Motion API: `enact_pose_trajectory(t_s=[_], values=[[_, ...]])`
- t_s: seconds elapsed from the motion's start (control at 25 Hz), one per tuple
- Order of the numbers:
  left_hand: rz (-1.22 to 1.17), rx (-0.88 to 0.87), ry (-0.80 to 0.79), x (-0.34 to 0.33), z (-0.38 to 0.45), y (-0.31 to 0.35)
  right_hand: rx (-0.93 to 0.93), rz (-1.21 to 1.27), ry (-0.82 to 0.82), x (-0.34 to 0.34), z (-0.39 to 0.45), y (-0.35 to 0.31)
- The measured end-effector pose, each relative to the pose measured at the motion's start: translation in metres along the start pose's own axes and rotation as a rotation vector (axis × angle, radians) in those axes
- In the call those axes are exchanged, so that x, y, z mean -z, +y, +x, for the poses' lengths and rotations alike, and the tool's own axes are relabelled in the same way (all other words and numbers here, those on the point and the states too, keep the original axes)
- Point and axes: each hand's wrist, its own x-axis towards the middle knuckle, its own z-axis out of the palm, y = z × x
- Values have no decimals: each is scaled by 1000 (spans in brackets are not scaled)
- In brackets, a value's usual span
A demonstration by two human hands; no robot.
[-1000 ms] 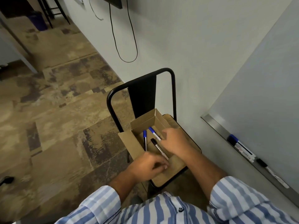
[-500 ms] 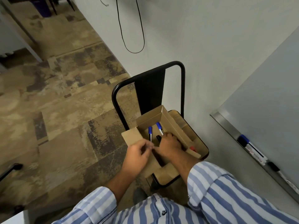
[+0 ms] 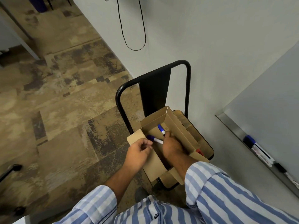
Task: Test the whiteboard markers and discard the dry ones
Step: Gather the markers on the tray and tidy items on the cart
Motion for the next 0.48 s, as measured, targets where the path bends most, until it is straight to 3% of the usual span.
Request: enact_pose_trajectory(t_s=[0.12,0.24,0.32,0.48], values=[[10,-13,15,1,1,5,-90,380,-92,7,8,7],[-4,-64,96,1,5,8,-222,974,-307,27,-3,15],[-103,-71,119,-3,11,15,-193,1273,-446,52,-28,22],[-464,70,-27,-25,14,55,-36,1471,-660,86,-85,28]])
